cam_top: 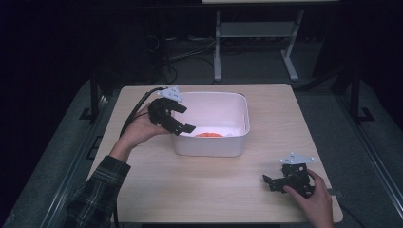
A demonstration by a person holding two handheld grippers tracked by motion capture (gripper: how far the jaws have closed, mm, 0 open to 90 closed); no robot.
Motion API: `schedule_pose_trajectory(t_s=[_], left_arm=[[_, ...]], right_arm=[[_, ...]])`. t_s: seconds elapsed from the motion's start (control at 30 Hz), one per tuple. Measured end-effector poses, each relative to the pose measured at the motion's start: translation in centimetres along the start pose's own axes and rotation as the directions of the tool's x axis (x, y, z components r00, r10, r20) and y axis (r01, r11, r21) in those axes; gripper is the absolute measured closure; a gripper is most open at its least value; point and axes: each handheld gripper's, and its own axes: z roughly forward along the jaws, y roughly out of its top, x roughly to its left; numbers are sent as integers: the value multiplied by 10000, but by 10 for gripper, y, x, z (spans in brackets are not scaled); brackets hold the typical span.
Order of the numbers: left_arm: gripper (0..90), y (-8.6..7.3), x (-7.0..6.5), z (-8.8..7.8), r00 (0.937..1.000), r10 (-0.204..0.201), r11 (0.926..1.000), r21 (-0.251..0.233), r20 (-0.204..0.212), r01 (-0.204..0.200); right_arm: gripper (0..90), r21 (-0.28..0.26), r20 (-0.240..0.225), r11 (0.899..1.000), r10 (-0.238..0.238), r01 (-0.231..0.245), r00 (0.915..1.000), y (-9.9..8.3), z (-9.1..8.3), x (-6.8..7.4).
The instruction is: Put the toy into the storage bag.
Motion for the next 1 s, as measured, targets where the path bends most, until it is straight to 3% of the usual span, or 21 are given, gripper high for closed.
schedule_pose_trajectory(t_s=[0.27, 0.7, 1.0], left_arm=[[147, -12, -6, -11, 9992, -176, 9995, -249, -357, 167], [147, -35, -13, -26, 9971, -481, 9979, -465, -585, 454], [147, -57, -13, -35, 9934, -820, 9962, -343, -797, 795]], right_arm=[[0, -2, -3, 10000, 4, -4, 10000, 0, 0, 0], [0, 2, -1, 10000, 17, -17, 10000, 0, 0, 0], [0, 0, -2, 10000, 10, -10, 10000, 0, 0, 0]])
